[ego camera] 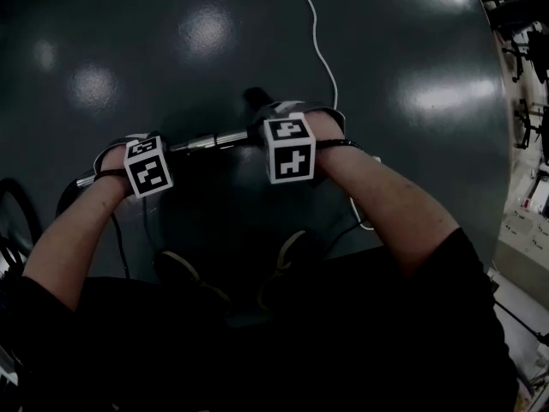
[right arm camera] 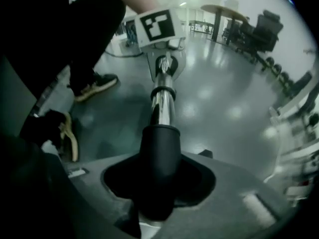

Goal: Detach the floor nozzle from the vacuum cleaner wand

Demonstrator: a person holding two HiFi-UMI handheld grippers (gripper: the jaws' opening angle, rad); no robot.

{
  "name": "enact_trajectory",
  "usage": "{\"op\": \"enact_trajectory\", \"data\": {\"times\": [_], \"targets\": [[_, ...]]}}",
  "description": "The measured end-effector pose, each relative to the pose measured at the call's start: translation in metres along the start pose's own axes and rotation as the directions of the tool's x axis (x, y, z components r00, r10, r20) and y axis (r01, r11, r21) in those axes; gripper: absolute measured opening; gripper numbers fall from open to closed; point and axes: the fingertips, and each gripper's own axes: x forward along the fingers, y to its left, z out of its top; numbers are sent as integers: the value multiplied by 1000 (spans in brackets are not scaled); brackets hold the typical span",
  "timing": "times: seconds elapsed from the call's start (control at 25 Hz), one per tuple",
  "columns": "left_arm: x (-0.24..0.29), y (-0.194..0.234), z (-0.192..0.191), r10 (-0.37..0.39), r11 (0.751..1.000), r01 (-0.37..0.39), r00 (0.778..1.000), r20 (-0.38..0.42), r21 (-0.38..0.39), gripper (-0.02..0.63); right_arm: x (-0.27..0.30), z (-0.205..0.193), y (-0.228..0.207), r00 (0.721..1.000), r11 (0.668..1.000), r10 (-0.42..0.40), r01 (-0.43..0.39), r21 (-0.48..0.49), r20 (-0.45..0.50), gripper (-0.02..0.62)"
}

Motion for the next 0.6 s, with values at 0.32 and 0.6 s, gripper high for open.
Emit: {"op": "enact_trajectory", "data": {"times": [0.32, 0.6], "targets": [[-22, 11, 4, 35, 999, -35, 999, 30, -11, 138, -13, -3, -20, 980, 982, -184, 181, -53, -80, 123], [-28, 11, 8, 79, 995, -80, 997, 14, 64, 135, -45, 16, 9, 939, 924, 295, -328, 198, 179, 135]]}}
